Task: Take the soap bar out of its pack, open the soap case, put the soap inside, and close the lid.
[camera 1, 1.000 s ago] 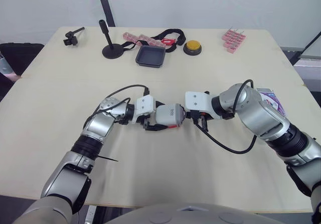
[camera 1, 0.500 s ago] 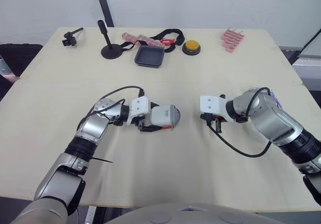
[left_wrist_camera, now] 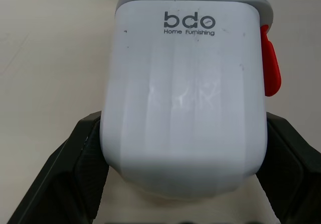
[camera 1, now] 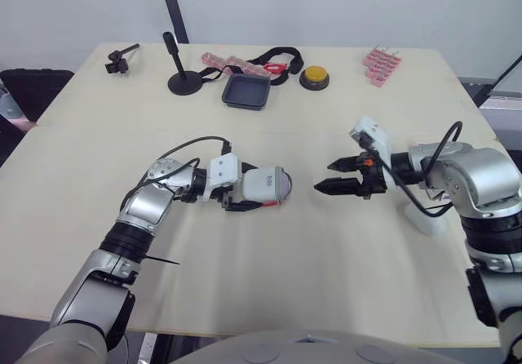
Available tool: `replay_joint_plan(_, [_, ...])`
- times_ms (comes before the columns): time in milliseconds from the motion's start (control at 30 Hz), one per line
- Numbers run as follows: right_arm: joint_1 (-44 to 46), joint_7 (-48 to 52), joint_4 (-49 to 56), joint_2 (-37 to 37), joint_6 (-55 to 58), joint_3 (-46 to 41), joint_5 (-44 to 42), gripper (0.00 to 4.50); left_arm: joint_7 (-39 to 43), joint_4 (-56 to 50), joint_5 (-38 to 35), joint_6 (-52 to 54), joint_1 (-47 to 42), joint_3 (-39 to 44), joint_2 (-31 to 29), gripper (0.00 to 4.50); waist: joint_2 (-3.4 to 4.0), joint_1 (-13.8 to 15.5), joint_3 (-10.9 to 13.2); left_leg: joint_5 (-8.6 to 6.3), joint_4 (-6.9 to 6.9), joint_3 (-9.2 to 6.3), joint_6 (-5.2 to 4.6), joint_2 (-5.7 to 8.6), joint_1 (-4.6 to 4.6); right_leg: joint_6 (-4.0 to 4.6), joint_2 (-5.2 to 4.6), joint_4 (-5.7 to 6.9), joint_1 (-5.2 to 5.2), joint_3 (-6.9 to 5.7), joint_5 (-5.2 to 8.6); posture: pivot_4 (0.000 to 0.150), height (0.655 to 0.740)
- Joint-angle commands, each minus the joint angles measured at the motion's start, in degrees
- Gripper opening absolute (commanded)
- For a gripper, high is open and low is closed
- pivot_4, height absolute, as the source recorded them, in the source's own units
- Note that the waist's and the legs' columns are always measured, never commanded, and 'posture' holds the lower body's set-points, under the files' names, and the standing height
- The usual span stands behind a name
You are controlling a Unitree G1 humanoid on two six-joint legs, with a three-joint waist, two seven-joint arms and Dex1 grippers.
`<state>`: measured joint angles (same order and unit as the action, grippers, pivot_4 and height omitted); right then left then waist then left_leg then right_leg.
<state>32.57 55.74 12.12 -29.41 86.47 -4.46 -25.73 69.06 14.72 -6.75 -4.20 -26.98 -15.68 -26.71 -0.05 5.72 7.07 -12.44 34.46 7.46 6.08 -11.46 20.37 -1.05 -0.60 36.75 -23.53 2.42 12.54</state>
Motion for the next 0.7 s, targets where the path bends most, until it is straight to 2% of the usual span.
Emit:
replay_joint_plan(33, [1.34,-3.75,-1.99,3.82,5.80,-7.14,-5.98,4.47,-0.18,-2.26,-1.35,-1.03,0.13,1.46,-0.44,3.50,0.02,0.17,0.01,0.00,0.00,0.00,0.00,0.00,0.00,0.00,0.00,0.01,-0.01,0.00,0.00,0.150,0.7400])
replay_joint_plan(167, [-0.52,-9.92,-5.39,7.08,6.03,-10.08,-15.34,4.47,0.05,-2.86,-1.60,-0.81,0.23,1.53,-0.67,3.50,0.05,0.63,0.02,0.00,-0.02,0.00,0.00,-0.01,0.00,0.00,0.00,-0.02,-0.01,-0.01,0.00,0.150,0.7400])
replay_joint_plan(367, [-2.62,-20.66,-4.64,12.21,6.03,-11.33,-26.88,4.47,0.01,-3.55,-1.65,-0.42,0.44,1.51,-0.88,3.50,0.08,0.86,0.04,0.00,-0.03,0.00,0.01,0.00,0.01,0.00,-0.02,-0.05,-0.01,-0.03,0.00,0.150,0.7400])
replay_joint_plan(700, [-4.04,-33.11,-5.98,14.83,6.03,-8.33,-36.30,4.47,-0.26,-5.13,-1.96,0.24,0.86,1.09,-0.69,3.50,0.09,0.42,0.03,0.00,-0.14,0.00,0.05,0.01,0.01,0.00,-0.02,-0.15,-0.01,-0.05,0.00,0.150,0.7400])
